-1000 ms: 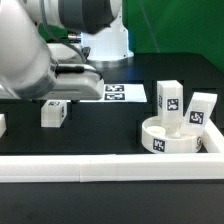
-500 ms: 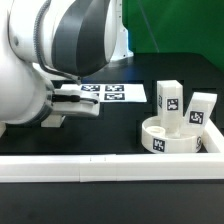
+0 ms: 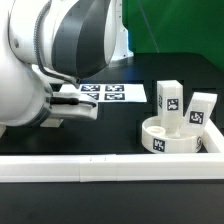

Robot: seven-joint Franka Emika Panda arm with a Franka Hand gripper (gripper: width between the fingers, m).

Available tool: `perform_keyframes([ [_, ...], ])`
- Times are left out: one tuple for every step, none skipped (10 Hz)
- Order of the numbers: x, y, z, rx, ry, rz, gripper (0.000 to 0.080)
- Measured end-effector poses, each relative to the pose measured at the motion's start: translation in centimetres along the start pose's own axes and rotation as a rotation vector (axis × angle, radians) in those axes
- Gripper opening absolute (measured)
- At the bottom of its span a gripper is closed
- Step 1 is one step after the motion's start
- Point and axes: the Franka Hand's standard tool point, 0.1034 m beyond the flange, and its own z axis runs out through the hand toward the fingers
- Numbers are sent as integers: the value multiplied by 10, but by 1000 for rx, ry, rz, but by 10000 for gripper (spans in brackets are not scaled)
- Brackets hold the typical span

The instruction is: Assemble stool

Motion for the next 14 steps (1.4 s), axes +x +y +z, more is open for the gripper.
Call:
perform_keyframes([
  [0,0,0,0,0,0,336],
  [0,0,0,0,0,0,336],
  [0,0,0,0,0,1,336],
  [-1,-2,-2,-1,2,0,336],
  [-3,-6,-5,-1,4,-4,336],
  [-8,-12,-11,-1,7,-5,336],
  [-16,-23,-20,-1,13,-7,336],
  [-24,-35,-30,-3,26,-18,337],
  [-38,-48,-44,-2,35,-23,337],
  [-42,-53,-52,-4,56,-33,337],
  [-37,-51,-54,-5,87,-32,337],
  [-37,-50,-53,-4,85,-30,337],
  [-31,-50,-54,2,118,-19,337],
  [-26,-51,-54,15,197,-2,337],
])
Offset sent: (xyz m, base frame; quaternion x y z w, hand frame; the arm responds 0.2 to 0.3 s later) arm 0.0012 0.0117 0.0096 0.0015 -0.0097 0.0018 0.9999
